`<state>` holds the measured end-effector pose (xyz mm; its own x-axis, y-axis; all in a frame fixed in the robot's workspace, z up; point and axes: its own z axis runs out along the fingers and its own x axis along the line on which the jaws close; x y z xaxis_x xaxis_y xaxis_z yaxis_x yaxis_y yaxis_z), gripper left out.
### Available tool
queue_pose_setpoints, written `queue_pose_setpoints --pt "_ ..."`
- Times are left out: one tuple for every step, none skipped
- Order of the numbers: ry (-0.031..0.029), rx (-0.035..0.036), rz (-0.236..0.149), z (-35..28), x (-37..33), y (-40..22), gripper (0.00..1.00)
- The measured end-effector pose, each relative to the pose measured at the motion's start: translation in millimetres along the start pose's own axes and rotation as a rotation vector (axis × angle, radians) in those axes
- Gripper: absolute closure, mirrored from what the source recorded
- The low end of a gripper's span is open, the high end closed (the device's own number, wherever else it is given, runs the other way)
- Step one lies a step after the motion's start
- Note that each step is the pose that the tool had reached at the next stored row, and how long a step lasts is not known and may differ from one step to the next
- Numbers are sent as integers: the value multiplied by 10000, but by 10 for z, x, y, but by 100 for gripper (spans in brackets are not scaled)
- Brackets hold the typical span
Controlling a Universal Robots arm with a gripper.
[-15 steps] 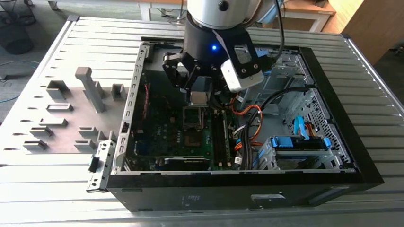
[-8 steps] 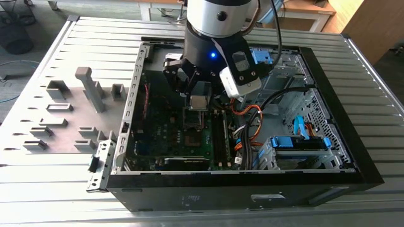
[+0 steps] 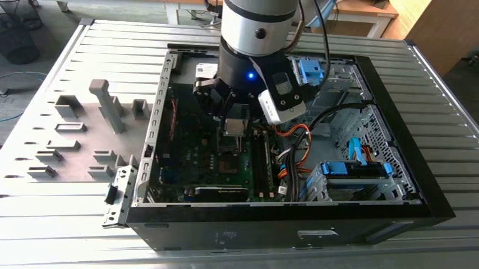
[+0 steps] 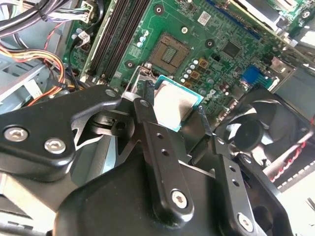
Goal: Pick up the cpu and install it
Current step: 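Pick up the cpu and move it towards the insertion slot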
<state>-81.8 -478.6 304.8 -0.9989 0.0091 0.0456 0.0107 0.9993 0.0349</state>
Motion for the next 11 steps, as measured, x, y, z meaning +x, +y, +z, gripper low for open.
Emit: queue_pose_setpoints --pt "2 0 3 18 -1 -1 53" --pt "2 0 6 37 -2 -2 53" --pt "2 0 9 55 -3 -3 53" --pt "4 0 13 73 -3 -4 53" --pt "4 0 16 91 -4 -5 53" --pt "5 0 20 109 -5 -5 53" --pt "5 -1 23 127 -6 -6 53" --pt "6 -1 27 144 -7 -7 53" --pt "6 -1 31 161 -7 -7 53" --pt "7 0 35 176 -8 -8 53" --pt "7 -1 37 191 -9 -9 53"
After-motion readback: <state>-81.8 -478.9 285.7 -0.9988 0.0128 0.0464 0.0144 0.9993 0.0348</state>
